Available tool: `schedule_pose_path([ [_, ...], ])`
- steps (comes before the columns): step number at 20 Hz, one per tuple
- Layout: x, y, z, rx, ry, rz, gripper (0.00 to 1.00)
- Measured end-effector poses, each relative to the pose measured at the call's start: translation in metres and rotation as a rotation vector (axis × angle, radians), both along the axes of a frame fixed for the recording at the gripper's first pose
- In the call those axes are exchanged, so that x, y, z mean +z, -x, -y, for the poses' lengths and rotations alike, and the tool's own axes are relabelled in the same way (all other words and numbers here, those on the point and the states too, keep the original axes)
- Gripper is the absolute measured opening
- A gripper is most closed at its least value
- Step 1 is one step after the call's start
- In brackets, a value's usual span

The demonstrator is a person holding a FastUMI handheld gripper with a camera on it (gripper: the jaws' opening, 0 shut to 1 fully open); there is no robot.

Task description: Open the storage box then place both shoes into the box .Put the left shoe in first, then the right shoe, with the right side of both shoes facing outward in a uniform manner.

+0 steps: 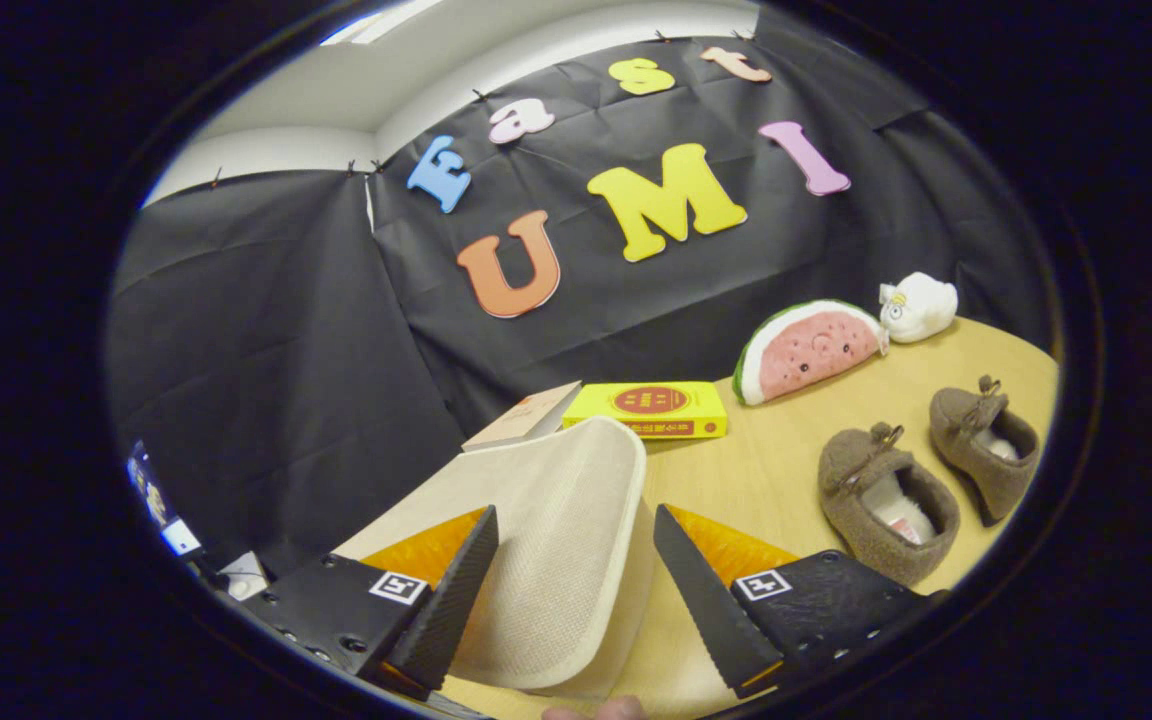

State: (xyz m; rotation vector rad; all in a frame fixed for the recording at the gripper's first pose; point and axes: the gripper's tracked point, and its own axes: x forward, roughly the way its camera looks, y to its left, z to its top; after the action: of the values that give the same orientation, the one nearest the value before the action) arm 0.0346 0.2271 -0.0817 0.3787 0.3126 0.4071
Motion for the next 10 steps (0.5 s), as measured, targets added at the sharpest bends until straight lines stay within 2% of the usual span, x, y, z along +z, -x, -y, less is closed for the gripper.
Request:
schedule_pose_path([
  [10,-0.015,0.001,-0.021,0.075,-0.216,-0.173,0.95],
])
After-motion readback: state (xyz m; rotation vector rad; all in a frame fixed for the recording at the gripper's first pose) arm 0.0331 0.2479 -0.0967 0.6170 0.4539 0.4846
